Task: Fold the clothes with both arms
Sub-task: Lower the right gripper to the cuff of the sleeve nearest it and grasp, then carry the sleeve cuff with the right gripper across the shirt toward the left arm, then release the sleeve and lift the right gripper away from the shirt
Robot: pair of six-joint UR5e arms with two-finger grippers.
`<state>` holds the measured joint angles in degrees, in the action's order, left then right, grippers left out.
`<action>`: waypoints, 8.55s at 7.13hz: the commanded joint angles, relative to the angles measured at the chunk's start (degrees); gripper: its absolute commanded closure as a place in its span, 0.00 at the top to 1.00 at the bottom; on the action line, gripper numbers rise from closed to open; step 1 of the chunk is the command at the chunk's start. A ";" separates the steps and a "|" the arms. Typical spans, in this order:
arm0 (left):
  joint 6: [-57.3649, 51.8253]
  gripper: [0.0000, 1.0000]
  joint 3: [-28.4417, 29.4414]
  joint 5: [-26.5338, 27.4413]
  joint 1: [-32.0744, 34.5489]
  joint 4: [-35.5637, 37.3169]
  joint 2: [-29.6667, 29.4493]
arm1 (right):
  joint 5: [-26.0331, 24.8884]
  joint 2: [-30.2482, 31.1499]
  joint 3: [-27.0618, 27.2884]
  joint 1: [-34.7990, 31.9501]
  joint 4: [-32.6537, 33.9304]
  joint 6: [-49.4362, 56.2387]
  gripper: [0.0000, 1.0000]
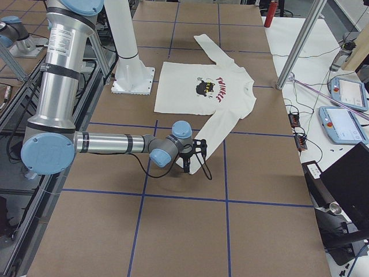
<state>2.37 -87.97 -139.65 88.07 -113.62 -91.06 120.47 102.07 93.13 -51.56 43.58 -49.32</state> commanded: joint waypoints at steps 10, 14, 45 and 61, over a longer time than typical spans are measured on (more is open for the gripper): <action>0.00 1.00 -0.71 0.00 0.09 -0.02 0.09 | 1.44 1.20 -0.67 -0.47 0.27 -0.51 1.00; 0.00 1.00 -0.80 -0.09 0.09 -0.02 0.18 | 1.79 1.11 -1.02 -0.56 0.54 -0.51 0.46; 0.18 1.00 -0.80 -0.09 0.09 0.16 0.00 | -9.98 -74.30 -33.19 13.06 0.36 -28.29 0.00; 77.92 0.98 -13.90 33.36 -39.07 -21.20 10.90 | 0.26 -39.89 14.43 -2.03 57.50 6.57 1.00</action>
<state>74.80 -101.62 -111.10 54.27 -134.36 -80.74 117.16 55.98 104.31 -49.95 100.26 -48.37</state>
